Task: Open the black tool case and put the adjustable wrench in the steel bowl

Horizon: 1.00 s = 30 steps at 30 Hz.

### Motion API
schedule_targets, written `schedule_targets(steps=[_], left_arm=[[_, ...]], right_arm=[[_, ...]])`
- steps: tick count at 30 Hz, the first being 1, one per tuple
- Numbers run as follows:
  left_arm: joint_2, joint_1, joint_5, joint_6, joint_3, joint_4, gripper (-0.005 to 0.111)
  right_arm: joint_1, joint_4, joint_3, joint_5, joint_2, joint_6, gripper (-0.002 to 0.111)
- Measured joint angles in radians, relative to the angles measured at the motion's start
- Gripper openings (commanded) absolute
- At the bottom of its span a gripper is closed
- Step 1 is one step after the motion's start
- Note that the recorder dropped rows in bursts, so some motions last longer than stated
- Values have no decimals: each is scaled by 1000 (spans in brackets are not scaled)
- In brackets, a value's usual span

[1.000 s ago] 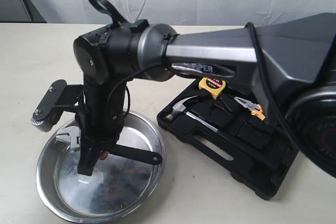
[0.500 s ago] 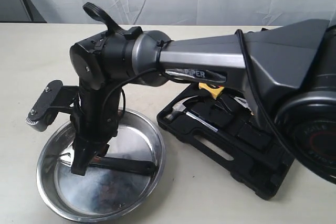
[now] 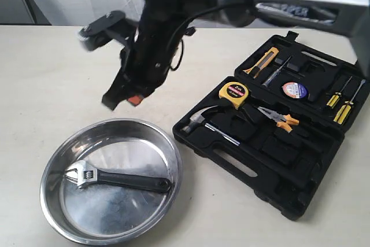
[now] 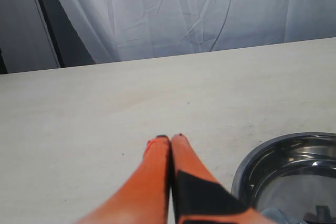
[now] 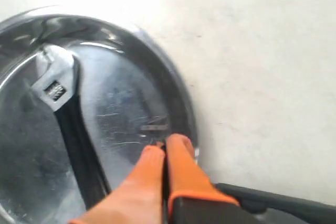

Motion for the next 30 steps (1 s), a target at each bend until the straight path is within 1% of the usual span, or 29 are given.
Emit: schedule_targets(steps=[5,9,13,14,15,16,17,18,19,20,22,24,26,30], left_arm=[[0,0,0,0,0,0,0],[0,0,0,0,0,0,0],[0,0,0,0,0,0,0],[0,0,0,0,0,0,0],[0,0,0,0,0,0,0],[0,0,0,0,0,0,0],[0,0,0,0,0,0,0],[0,0,0,0,0,0,0],[0,0,0,0,0,0,0],[0,0,0,0,0,0,0],[0,0,0,0,0,0,0],[0,0,0,0,0,0,0],[0,0,0,0,0,0,0],[0,0,0,0,0,0,0]], right_arm=[[-134,50,16,-4,-74,17,-1],[-213,64,153,-76,-213,29,-1],[-282,69,401,-250,-414,81,-1],[-301,69,551,-356,-532,112,-1],[-307,69,624,-411,-591,123,-1],[-308,69,752,-508,-697,145,-1],[-308,71,819,-559,-753,157,-1],[-308,77,943,-649,-854,177,-1],[-308,77,989,-684,-890,186,-1],[-308,78,1087,-715,-966,197,-1],[-308,78,1188,-706,-1046,203,-1],[-308,80,1231,-671,-1086,203,-1],[-308,80,1238,-638,-1099,206,-1],[-308,80,1240,-638,-1115,206,-1]])
